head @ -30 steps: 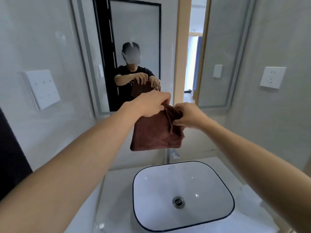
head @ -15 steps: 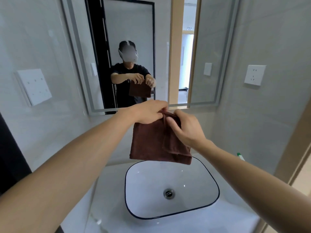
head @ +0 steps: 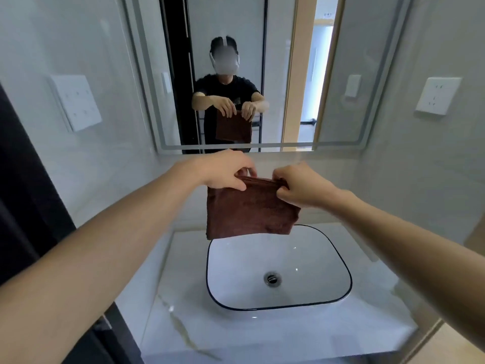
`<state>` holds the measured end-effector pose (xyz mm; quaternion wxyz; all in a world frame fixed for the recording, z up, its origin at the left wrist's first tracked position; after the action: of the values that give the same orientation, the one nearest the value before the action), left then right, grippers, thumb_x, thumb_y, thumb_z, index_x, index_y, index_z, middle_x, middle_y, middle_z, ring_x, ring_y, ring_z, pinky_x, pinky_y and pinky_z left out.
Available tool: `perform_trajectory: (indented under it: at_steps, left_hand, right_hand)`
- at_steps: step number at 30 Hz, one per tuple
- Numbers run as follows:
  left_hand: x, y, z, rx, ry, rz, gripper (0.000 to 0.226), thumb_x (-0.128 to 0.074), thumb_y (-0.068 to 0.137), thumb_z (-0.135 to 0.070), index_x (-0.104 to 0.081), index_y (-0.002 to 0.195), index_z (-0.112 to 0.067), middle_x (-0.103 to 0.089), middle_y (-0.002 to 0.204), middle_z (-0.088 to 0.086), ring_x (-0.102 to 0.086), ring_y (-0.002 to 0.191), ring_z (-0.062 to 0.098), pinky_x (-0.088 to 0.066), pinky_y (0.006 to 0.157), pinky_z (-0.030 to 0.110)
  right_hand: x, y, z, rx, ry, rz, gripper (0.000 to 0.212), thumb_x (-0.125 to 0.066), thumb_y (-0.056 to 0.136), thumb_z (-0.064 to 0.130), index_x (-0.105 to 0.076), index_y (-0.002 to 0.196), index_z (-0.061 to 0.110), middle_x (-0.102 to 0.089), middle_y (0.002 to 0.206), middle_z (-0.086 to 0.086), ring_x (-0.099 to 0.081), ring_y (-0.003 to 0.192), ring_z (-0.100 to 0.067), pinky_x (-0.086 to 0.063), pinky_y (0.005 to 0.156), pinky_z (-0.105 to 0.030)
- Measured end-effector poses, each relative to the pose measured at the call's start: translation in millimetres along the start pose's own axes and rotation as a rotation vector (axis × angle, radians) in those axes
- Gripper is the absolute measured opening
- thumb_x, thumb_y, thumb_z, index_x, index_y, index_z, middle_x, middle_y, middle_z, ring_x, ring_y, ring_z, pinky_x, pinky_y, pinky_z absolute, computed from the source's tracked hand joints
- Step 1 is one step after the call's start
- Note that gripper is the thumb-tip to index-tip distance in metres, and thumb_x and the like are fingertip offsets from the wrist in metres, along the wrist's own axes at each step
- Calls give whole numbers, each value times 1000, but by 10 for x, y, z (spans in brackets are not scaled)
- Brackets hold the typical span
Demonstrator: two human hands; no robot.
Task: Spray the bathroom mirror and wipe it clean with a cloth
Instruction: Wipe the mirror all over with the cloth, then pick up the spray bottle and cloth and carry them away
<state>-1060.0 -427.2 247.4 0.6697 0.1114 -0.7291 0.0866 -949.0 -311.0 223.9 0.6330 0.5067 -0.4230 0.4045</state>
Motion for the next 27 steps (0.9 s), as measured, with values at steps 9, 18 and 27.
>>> perform_trajectory:
  at_steps: [9, 18, 27]
  left_hand:
    - [-1179, -610, 462, 154, -45, 269, 36, -57, 87, -5, -62, 119, -19, -56, 104, -4, -57, 95, 19, -48, 72, 27]
    - [-2264, -494, 1108, 272, -195, 315, 35, -55, 85, -2, -67, 108, -24, -57, 102, -7, -59, 99, 19, -53, 89, 41]
    - [-2926, -13, 1320, 325, -245, 132, 38, -48, 90, -1, -67, 112, -25, -64, 114, 2, -61, 103, 24, -51, 86, 38]
  right_hand:
    - [-1373, -287, 455, 10, 189, 243, 8, -44, 82, 3, -44, 85, 11, -59, 94, -18, -53, 85, -35, -37, 68, -39]
    - [-2506, -312, 286, -210, 342, 475, 27, -41, 86, 0, -62, 103, 5, -66, 107, -14, -58, 101, -31, -46, 83, -36]
    - [-3074, -248, -130, -527, 387, 324, 34, -40, 85, -2, -65, 106, 7, -66, 108, -12, -60, 99, -31, -44, 74, -30]
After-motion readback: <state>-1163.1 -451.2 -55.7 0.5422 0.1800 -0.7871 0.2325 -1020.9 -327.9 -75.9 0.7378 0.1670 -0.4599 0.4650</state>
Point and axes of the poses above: each hand's wrist, its own y-axis towards the middle knuckle, its own x-axis out of the back of the hand, z = x × y, the point moved 5 cm from there along y, towards the middle knuckle
